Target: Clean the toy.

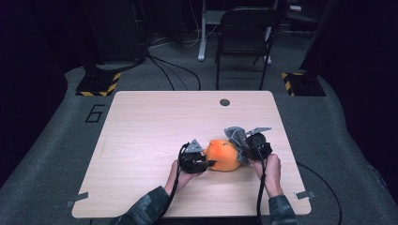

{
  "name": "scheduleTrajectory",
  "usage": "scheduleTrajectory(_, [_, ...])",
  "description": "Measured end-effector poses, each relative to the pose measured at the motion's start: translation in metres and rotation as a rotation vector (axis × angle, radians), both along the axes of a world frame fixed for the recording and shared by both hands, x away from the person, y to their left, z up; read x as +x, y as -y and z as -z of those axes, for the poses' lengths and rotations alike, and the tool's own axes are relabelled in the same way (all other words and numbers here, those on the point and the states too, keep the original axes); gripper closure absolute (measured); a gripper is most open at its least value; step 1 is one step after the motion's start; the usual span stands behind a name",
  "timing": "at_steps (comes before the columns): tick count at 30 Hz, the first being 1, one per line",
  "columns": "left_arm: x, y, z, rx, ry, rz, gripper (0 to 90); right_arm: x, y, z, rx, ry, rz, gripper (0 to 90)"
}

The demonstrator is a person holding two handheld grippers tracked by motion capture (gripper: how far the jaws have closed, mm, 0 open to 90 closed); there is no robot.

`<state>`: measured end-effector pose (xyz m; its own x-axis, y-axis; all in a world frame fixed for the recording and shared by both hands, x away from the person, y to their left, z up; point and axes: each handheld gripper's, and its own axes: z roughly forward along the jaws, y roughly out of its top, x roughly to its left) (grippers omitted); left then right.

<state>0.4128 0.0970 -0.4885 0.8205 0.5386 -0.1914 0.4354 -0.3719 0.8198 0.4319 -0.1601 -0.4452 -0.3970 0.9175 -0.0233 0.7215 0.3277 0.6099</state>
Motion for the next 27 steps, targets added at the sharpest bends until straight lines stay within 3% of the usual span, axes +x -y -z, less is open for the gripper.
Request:
scheduleTrajectory(7, [0.001, -0.002, 0.0, -0.006, -0.005, -0.008, 69.4, 0.013, 0.016, 0.034, -0.029, -0.096, 0.047, 75.9])
scheduleTrajectory(11, [0.001, -0.002, 0.0, -0.003, -0.008, -0.004, 69.4, 0.015, 0.022, 0.036, -0.013, -0.112, 0.064, 75.9])
scheduleTrajectory(15, [0.001, -0.002, 0.0, -0.007, -0.008, -0.012, 69.4, 0.009, 0.025, 0.016, 0.009, -0.063, 0.072, 76.3])
scheduleTrajectory(20, [0.002, -0.002, 0.0, -0.005, -0.006, -0.011, 69.4, -0.004, 0.025, -0.025, 0.073, 0.045, 0.046, 76.5])
scheduleTrajectory(24, [0.001, -0.002, 0.0, -0.005, -0.005, -0.01, 69.4, -0.019, 0.016, -0.055, 0.129, 0.115, 0.0, 76.5])
scheduleTrajectory(27, [0.002, -0.002, 0.0, 0.002, -0.001, -0.006, 69.4, -0.031, 0.005, -0.074, 0.159, 0.165, -0.072, 76.5])
